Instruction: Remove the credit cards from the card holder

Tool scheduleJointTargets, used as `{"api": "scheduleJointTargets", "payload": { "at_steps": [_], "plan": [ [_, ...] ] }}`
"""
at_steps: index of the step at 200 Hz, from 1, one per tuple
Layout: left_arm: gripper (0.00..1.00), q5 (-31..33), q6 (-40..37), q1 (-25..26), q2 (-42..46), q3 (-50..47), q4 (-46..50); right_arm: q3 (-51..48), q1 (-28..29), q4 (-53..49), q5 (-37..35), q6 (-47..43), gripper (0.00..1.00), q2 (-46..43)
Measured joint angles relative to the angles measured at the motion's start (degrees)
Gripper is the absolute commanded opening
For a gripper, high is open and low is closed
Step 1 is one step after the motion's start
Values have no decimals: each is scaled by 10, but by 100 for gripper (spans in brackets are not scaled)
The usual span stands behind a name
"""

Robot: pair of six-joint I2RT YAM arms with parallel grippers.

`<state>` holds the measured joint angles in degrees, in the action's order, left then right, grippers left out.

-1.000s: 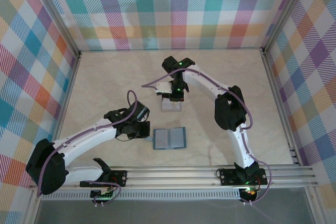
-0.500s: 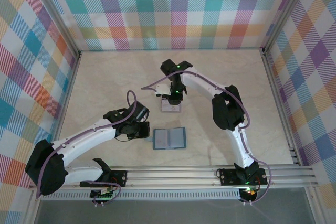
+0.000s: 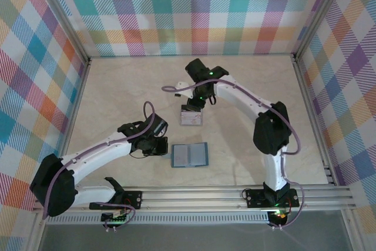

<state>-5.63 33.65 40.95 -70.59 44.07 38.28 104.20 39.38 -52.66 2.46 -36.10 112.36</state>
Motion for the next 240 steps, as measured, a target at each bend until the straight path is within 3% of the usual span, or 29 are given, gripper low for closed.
{"api": "scheduleJointTargets", "payload": {
  "at_steps": [29,55,111,169,240],
  "plan": [
    [11,-21,0,-3,-38,0,-16,-95,14,53,41,165,28,-86],
    [10,-40,-2,-5,-67,0,-31,-196,46,98,64,336,18,-142],
    [8,-72,-10,-12,-115,0,-74,-321,115,163,109,640,15,-147],
    [7,-92,-18,-35,-127,-45,-109,-367,146,259,142,791,13,-94],
    [7,-113,-17,-45,-114,-69,-139,-394,161,338,169,867,12,-44]
  ]
}}
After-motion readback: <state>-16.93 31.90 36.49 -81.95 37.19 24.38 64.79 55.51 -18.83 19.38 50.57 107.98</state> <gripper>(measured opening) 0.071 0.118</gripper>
